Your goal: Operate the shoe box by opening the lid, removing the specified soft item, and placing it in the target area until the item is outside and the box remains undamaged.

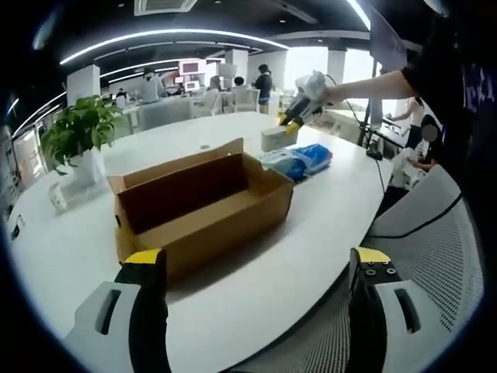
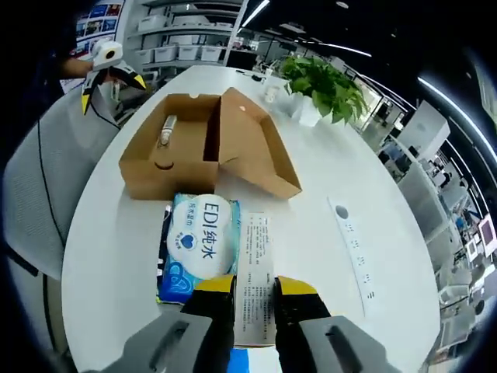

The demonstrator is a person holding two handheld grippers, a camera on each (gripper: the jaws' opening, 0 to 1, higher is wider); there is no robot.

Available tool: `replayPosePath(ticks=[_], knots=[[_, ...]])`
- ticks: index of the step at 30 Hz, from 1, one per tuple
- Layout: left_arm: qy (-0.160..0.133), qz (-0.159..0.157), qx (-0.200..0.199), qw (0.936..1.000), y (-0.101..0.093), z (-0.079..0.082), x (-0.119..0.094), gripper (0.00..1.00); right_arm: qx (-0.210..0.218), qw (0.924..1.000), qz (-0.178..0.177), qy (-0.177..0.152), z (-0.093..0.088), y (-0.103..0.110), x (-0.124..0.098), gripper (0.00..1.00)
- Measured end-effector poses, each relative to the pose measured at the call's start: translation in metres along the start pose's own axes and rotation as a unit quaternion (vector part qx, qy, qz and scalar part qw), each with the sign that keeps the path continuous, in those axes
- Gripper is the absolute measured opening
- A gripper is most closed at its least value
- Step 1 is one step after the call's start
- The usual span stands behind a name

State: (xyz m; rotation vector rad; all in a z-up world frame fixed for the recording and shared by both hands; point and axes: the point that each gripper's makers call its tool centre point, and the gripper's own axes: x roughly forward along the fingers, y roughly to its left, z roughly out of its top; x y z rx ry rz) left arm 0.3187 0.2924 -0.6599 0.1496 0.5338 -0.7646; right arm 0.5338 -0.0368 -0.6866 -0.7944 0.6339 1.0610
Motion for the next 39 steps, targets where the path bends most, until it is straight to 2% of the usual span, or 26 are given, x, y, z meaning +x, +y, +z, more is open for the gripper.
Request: replayPosePath(ticks=[16, 23, 39], knots=[[0.013, -0.003, -0.002, 0.9999, -0.001, -0.006, 0.002, 0.97, 0.006, 0.9994, -0.002, 0.035, -0.035, -0.012, 0.009, 0.14], [0.016, -0.004, -0.004, 0.9999, -0.001, -0.007, 0.002, 0.97, 0.01, 0.9984, 0.002, 0.056, -0.05, -0.011, 0.011, 0.14], [0.021, -0.008, -0.004, 0.9997, -0.003, -0.008, 0.004, 0.96, -0.006, 0.9941, 0.012, 0.108, -0.085, -0.01, 0.004, 0.15]])
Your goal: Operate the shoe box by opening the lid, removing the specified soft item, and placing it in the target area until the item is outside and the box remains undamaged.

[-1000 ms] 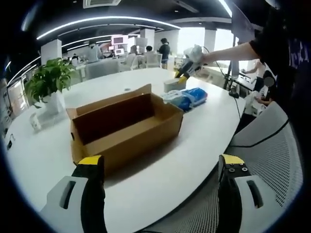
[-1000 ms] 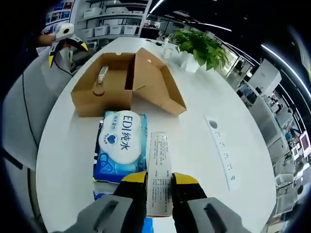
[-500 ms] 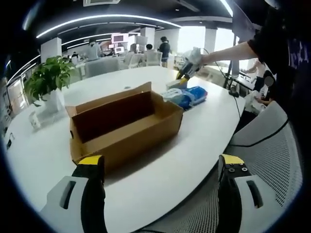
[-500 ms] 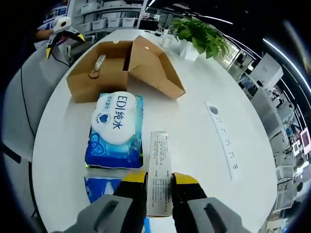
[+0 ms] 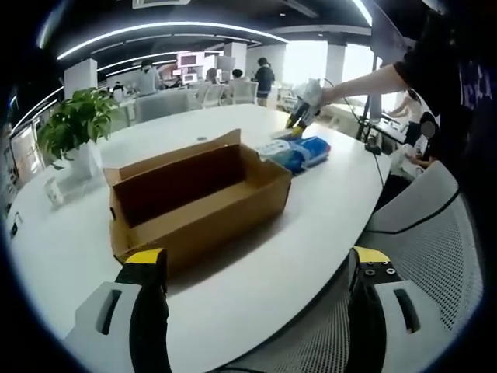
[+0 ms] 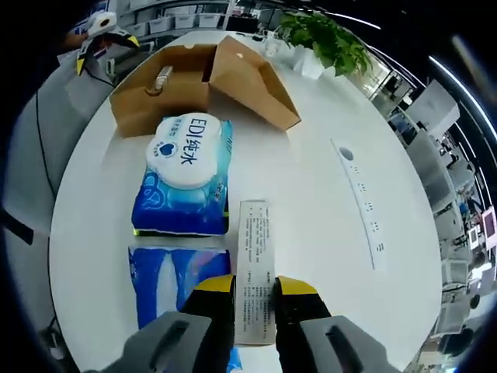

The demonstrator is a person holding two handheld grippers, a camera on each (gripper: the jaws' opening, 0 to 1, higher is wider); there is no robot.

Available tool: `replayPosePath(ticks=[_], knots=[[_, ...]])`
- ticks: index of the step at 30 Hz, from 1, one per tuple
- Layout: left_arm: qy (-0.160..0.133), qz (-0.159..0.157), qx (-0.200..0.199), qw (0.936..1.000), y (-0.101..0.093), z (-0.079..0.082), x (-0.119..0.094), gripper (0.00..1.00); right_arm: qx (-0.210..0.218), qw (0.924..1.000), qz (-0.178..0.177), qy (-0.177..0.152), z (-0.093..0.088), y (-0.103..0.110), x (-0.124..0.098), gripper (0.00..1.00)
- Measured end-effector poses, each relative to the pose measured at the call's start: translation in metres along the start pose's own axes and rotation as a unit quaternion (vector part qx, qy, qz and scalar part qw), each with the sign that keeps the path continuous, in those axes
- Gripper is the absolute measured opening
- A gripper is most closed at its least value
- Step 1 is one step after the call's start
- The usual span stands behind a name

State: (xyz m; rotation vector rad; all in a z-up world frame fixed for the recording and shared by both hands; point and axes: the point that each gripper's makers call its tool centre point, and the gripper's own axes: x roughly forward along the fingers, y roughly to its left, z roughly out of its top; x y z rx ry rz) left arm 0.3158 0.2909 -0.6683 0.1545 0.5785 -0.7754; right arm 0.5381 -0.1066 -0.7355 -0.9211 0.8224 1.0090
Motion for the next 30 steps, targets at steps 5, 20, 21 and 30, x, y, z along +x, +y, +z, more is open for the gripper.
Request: replayPosePath(ticks=[5, 20, 21, 30], knots=[[0.001, -0.001, 0.0, 1.0, -0.001, 0.0, 0.0, 0.96, -0.006, 0.9999, 0.002, 0.011, -0.009, -0.002, -0.002, 0.15], [0.005, -0.001, 0.002, 1.0, -0.001, -0.002, 0.001, 0.96, -0.028, 0.9982, 0.002, 0.053, -0.037, -0.004, -0.003, 0.15], [0.006, -0.001, 0.002, 1.0, -0.001, -0.002, 0.001, 0.96, -0.029, 0.9981, 0.002, 0.055, -0.039, -0.004, -0.003, 0.15], [0.007, -0.002, 0.001, 1.0, -0.001, -0.002, 0.001, 0.95, -0.033, 0.9976, 0.003, 0.061, -0.043, -0.002, -0.001, 0.15]])
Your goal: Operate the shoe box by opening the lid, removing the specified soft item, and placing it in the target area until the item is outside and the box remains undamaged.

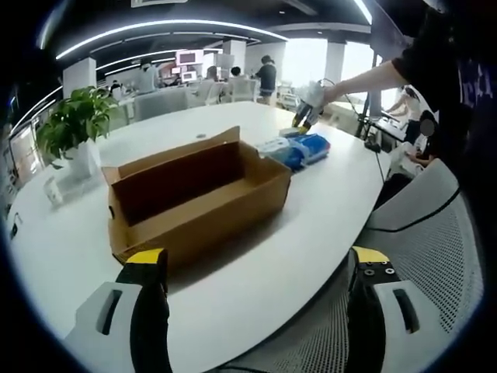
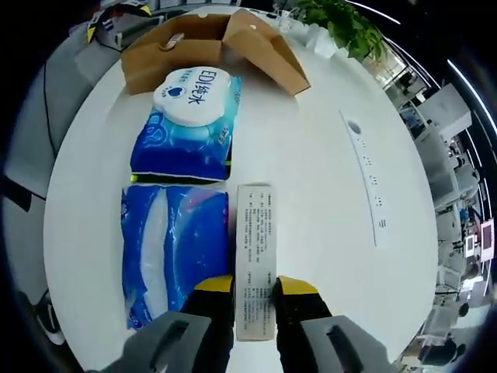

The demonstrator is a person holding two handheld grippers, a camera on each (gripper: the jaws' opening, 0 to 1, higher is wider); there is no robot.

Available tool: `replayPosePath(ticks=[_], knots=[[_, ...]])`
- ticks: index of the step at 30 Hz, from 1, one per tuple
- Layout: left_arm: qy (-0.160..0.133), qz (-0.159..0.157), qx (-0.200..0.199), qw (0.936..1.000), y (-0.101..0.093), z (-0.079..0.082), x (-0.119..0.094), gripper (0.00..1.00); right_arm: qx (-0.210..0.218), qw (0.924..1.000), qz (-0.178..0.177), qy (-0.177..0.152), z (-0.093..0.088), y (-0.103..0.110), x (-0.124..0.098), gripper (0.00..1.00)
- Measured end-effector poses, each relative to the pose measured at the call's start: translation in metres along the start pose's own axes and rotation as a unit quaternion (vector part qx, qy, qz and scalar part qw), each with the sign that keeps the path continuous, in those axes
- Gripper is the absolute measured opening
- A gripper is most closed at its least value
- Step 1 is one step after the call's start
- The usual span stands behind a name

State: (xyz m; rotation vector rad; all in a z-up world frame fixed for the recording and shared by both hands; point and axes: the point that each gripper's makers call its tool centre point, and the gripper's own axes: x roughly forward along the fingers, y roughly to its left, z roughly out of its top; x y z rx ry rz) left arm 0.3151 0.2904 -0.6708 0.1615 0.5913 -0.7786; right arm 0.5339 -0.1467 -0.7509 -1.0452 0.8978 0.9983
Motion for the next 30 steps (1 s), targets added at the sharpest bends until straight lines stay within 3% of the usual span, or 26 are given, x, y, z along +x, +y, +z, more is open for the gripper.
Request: replayPosePath(ticks=[30], knots=[[0.003, 0.003, 0.003, 1.0, 0.002, -0.002, 0.0, 0.95, -0.018, 0.9996, -0.015, 0.014, -0.003, -0.011, 0.0, 0.18]])
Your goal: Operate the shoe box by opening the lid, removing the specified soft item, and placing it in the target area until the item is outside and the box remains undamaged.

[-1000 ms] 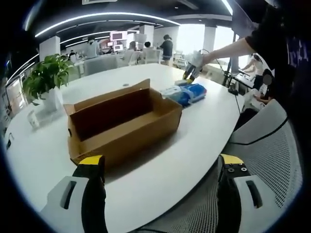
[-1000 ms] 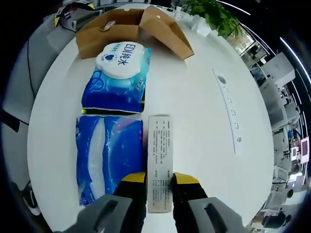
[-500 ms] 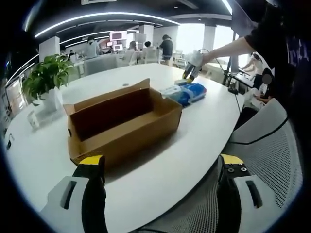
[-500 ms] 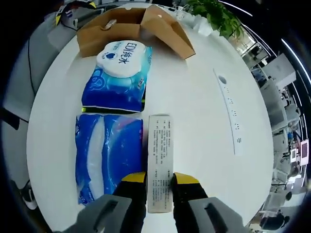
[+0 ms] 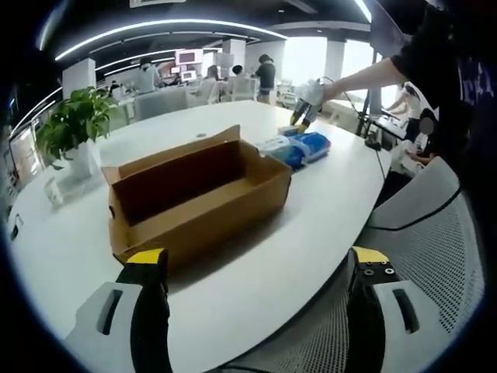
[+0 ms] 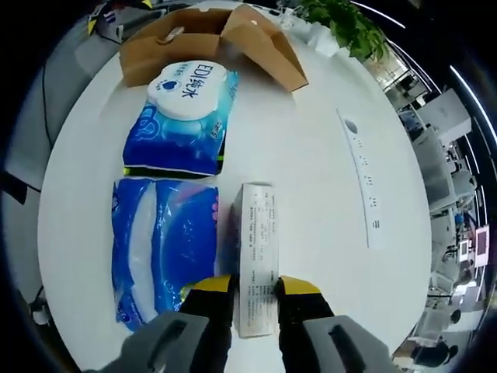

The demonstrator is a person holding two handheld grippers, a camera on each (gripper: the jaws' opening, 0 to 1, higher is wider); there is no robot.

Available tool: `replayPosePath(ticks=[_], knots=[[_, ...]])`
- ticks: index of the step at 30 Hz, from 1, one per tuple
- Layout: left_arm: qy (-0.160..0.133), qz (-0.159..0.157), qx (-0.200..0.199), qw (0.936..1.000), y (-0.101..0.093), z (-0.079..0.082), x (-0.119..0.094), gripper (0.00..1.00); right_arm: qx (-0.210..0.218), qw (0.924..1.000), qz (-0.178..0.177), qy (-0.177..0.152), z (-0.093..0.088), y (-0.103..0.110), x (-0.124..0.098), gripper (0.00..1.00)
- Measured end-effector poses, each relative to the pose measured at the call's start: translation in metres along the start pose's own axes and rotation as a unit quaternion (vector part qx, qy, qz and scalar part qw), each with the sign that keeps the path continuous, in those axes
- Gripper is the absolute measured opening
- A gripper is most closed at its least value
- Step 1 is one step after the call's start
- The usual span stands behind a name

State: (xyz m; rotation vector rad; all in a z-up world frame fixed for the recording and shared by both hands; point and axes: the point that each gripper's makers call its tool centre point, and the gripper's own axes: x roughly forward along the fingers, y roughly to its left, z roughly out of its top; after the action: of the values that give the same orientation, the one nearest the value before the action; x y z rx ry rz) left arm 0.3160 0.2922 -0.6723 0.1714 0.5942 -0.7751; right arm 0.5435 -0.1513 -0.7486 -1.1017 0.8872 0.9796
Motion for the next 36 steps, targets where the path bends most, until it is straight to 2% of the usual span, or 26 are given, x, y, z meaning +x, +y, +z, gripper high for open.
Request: replayPosePath(ticks=[14, 25, 36], knots=[[0.0, 0.002, 0.001, 1.0, 0.0006, 0.0004, 0.0004, 0.95, -0.014, 0.9999, -0.004, 0.004, 0.0007, -0.0036, 0.0007, 0.18], [-0.001, 0.003, 0.001, 1.0, 0.0011, 0.0009, 0.0004, 0.95, -0.004, 1.0, -0.008, 0.002, 0.0007, -0.0054, -0.0001, 0.19], [-0.006, 0.004, 0.003, 1.0, 0.0007, 0.0031, 0.0, 0.95, 0.012, 0.9998, -0.012, -0.008, 0.0073, -0.0013, -0.0048, 0.25]])
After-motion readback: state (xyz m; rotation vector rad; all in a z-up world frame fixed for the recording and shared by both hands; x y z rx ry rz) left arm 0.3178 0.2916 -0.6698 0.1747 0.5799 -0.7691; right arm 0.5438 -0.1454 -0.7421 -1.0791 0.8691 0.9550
